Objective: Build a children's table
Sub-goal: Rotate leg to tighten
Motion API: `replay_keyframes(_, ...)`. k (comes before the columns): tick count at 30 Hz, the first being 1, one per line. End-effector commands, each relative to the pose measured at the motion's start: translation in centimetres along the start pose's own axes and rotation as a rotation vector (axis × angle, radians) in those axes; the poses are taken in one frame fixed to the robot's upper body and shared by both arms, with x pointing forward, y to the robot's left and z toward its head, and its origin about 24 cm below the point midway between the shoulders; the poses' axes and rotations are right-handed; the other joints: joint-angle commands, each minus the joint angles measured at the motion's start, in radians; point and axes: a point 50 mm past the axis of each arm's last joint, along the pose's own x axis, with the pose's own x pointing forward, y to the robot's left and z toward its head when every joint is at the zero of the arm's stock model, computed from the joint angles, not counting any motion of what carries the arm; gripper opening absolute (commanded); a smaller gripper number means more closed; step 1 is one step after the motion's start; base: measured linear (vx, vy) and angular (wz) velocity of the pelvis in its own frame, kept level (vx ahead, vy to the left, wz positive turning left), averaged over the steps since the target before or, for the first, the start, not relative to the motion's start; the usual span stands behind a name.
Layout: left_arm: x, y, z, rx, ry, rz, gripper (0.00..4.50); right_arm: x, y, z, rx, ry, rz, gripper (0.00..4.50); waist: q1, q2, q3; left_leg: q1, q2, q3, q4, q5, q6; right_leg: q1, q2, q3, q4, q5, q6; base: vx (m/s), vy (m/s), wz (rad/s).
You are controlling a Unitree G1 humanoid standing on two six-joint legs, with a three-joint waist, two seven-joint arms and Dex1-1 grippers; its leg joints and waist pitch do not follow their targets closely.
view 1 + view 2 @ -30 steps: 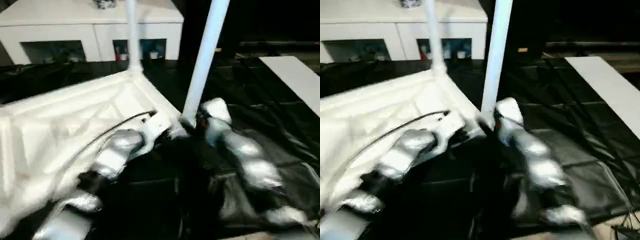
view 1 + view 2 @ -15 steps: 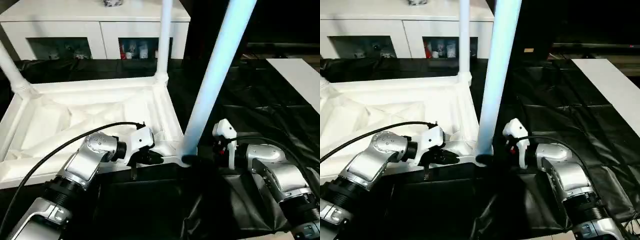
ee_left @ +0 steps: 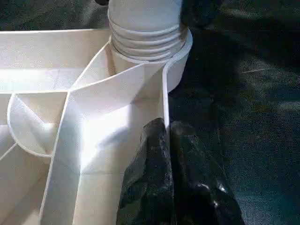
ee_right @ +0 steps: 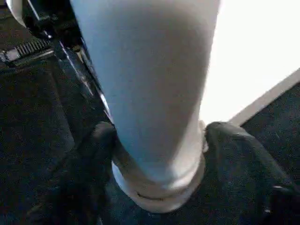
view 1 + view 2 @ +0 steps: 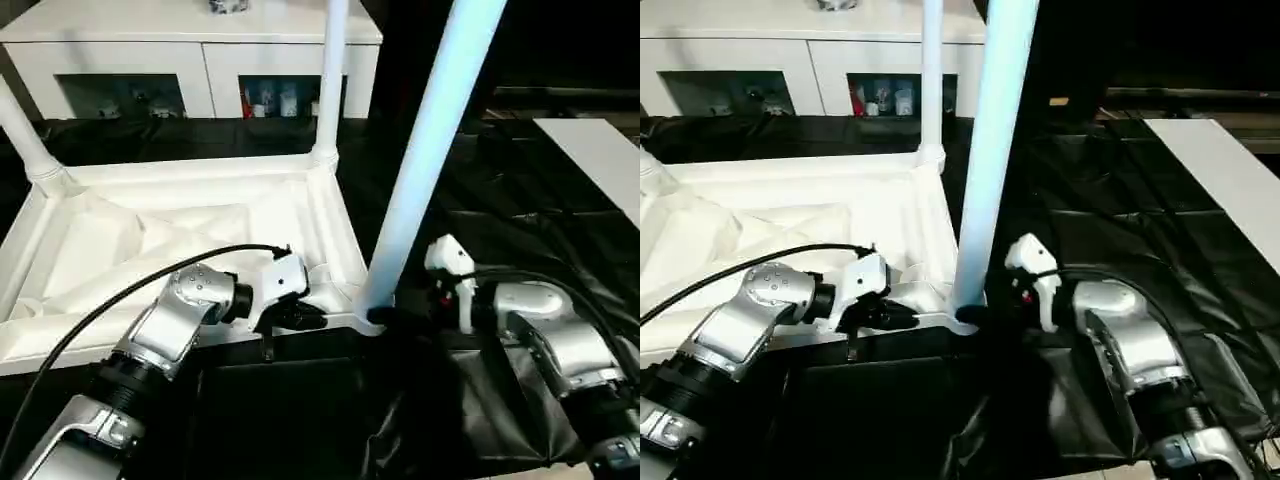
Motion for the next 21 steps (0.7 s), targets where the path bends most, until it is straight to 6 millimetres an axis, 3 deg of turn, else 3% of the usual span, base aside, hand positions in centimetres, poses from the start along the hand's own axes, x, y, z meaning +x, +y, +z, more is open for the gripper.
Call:
replay_keyframes(1, 0.1, 0.1, 0.8, 0.034, -0.020, -0.005, 0.00, -0.2, -0.4, 0.2, 0.004, -0.022, -0.017, 3.06, -0.001, -0.011, -0.067, 0.037, 0.104, -0.049, -0.083, -0.147, 0.059, 0.024, -0.067, 0.027, -0.046, -0.060, -0.257, 0.000, 0.000, 0.00)
replay_keyframes(10, 0.2, 0.2, 0.7, 0.033, -0.012, 0.002, 0.00, 0.6, 0.0, -0.6, 0.001, 0.021, 0.022, 2.52, -0.002, -0.013, -0.065, 0.038, 0.105, -0.050, -0.085, -0.182, 0.043, 0.022, -0.068, 0.028, -0.050, -0.114, -0.246, 0.000, 0.000, 0.00)
replay_keyframes(17, 0.3, 0.3, 0.0, 0.009, 0.009, 0.039, 0.00, 0.9, -0.2, -1.3, 0.006, 0.044, -0.018, 2.44, -0.004, -0.015, -0.066, 0.037, 0.103, -0.048, -0.082, -0.165, 0.051, 0.023, -0.067, 0.028, -0.048, -0.085, -0.250, 0.000, 0.000, 0.00)
replay_keyframes(18, 0.5, 0.7, -0.4, -0.024, 0.025, 0.113, 0.00, 1.2, -0.9, -1.4, 0.014, 0.033, -0.118, 2.43, -0.006, -0.013, -0.064, 0.036, 0.104, -0.050, -0.084, -0.177, 0.046, 0.021, -0.069, 0.029, -0.051, -0.107, -0.251, 0.000, 0.000, 0.00)
replay_keyframes(19, 1.1, 1.4, -0.4, -0.069, 0.014, 0.203, 0.00, 1.6, -1.9, -1.5, 0.051, 0.007, -0.281, 2.43, -0.014, -0.011, -0.056, 0.037, 0.101, -0.049, -0.089, -0.225, 0.020, 0.013, -0.064, 0.030, -0.059, -0.174, -0.247, 0.000, 0.000, 0.00)
replay_keyframes(21, 1.5, 1.8, -0.3, -0.097, 0.001, 0.248, 0.00, 1.9, -2.4, -1.5, 0.087, -0.015, -0.370, 2.43, -0.020, -0.017, -0.059, 0.041, 0.099, -0.056, -0.090, -0.304, -0.033, 0.014, -0.070, 0.030, -0.066, -0.306, -0.217, 0.000, 0.000, 0.00)
